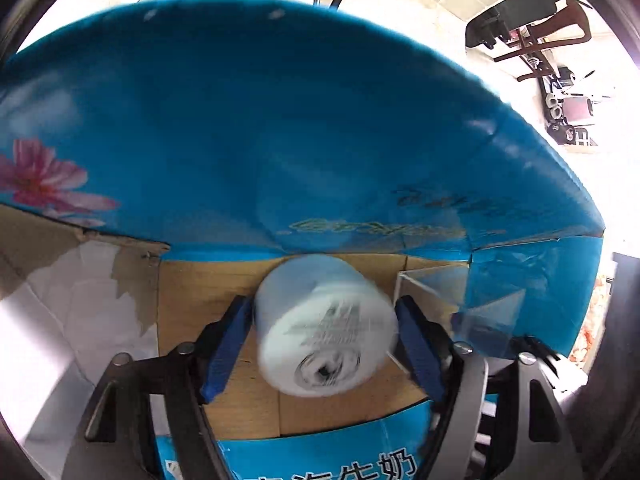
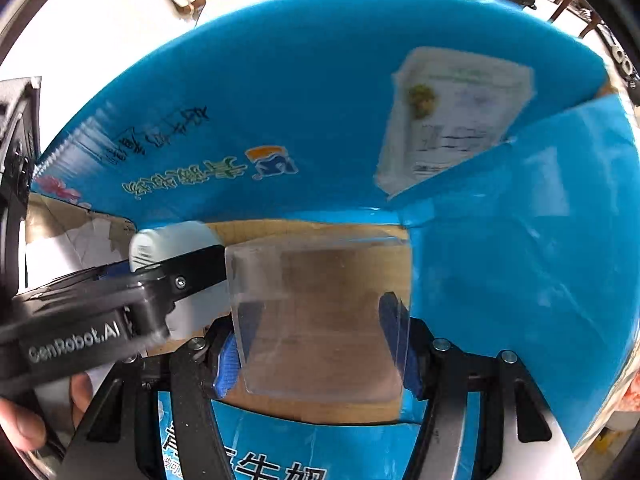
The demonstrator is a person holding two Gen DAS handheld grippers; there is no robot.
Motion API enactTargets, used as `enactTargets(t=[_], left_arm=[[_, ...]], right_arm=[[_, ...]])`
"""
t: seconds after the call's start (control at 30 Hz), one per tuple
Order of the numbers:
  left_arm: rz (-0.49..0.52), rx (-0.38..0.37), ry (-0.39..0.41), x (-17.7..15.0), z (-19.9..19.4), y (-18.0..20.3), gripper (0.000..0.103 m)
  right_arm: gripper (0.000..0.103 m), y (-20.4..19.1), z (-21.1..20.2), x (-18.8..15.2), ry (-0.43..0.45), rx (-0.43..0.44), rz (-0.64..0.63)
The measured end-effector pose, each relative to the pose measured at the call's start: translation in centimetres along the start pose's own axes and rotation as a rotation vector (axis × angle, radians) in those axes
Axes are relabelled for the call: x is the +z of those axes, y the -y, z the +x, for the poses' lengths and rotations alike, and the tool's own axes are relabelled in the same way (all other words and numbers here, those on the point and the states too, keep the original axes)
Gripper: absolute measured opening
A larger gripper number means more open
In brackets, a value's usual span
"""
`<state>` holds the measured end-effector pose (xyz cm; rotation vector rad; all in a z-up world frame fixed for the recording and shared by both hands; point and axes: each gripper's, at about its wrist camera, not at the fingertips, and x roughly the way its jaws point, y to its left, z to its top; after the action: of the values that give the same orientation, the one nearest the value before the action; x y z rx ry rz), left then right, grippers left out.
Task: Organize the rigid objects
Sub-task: 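Lower both items into the box, open both tools and withdraw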
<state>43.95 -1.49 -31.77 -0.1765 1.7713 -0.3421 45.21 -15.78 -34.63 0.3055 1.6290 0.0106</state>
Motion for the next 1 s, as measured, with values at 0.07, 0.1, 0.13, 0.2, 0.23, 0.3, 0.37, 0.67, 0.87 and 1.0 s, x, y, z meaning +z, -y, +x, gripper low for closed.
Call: enactTargets(t=[0.07,0.1,0.13,0.2,0.23,0.3,0.37,0.67,0.87,1.0], left_arm=[[-0.002,0.01,-0.017,0.1,-0.3,0.4,0.088],[0.001,0.024,-0.023,0.1,-0.4,0.5,0.091],[0.01,0.038,-0.026,0.2,-0.6,0.7,0.094],[0.033,0.063,-0.018,0.1,-1.1,1.2,0.099],[0.042,0.072,-0.012,0.1,-1.4,1.5,0.103],[0.052,0.075,-0.001,-0.3,-2.1,1.8,0.103],[0.06,0.067,0.017,-0.7,-2.9,2.1,0.103],[0.13,0.197,0.26,-6.4,-10.0,3.8,0.103],[0.169,0.266,0.403,-12.1,-14.0,3.2,0.103],[0.209,0.309,0.504,-16.3,-16.3,3.4,0.103]], right_arm=[[0.065,-0.1,0.5,0.0,-0.024,0.0,0.0],[0.067,-0.2,0.6,-0.1,-0.031,-0.007,0.0],[0.071,-0.1,0.7,-0.2,-0.036,-0.011,0.006],[0.08,0.3,0.5,-0.4,-0.038,-0.006,0.028],[0.082,0.6,0.4,-0.5,-0.042,-0.012,0.033],[0.085,1.0,-0.3,-0.8,-0.037,-0.013,0.03],[0.091,1.2,-1.2,-1.4,-0.028,-0.028,0.017],[0.103,-0.1,-6.5,-6.9,0.062,-0.109,-0.035],[0.103,-0.1,-9.8,-12.4,0.153,-0.15,-0.051],[0.103,-0.9,-12.2,-15.7,0.226,-0.147,-0.051]])
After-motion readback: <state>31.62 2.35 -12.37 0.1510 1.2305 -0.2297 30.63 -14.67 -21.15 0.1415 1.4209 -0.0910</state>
